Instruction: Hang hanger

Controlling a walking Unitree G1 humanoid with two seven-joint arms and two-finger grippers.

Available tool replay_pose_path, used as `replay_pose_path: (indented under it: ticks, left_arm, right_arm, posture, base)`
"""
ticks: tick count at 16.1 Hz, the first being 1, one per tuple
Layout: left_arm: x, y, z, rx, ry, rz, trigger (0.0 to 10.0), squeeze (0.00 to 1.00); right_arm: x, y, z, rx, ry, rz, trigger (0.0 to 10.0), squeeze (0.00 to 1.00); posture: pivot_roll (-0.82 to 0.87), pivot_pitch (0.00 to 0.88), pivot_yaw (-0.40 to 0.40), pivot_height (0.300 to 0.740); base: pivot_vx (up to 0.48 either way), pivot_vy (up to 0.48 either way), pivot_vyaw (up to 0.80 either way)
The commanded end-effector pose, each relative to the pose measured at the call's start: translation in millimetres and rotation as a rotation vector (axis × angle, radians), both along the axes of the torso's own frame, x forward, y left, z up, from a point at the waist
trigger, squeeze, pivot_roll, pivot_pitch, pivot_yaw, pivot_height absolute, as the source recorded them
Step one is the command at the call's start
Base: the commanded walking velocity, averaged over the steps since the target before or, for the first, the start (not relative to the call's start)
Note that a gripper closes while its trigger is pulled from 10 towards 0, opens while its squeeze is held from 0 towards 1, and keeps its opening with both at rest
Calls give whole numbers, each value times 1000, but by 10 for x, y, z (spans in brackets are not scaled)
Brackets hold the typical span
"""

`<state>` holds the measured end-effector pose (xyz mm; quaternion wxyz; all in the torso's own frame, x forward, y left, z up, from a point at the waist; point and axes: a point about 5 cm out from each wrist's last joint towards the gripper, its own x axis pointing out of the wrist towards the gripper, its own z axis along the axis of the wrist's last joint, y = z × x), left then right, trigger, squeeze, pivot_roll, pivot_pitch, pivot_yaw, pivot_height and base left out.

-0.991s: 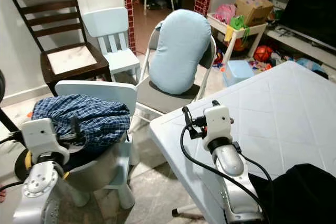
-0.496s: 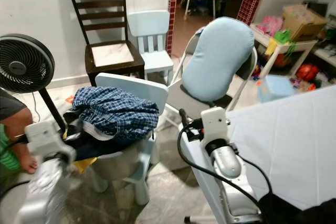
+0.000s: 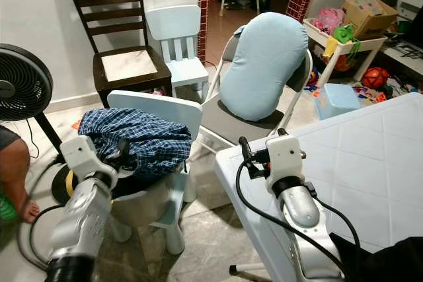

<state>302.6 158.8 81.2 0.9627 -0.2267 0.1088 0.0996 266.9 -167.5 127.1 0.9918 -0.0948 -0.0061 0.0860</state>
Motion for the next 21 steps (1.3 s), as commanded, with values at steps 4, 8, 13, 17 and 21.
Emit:
replay_pose_path:
  ticks: [4,8,13,17,21]
  left_arm:
    - [104,-90,-192,-105,98,4,10000,0]
    - [167,-197,-270,-119,131,-28,10000,0]
    - [244,-222,-353,-143,189,-66,0,0]
    - [262,-187,-374,-109,207,-80,0,0]
    - [254,-96,-409,-62,240,-79,0,0]
  right_arm:
    - [-79,-116,125,-44,-20,-23,10000,0]
    - [-205,-175,156,-68,3,-34,10000,0]
    - [-257,-136,165,-86,15,-28,10000,0]
    - [-236,-140,178,-89,12,-41,10000,0]
    - [-204,-81,153,-86,17,-29,10000,0]
  posture:
    - [-134,33,-70,740]
    - [-171,53,-78,740]
    - [-186,60,-71,740]
    - [-178,57,-61,740]
    - [-154,49,-61,740]
  base:
    - [0,0,0]
    - [0,0,0]
    - [0,0,0]
    - [0,0,0]
    - [0,0,0]
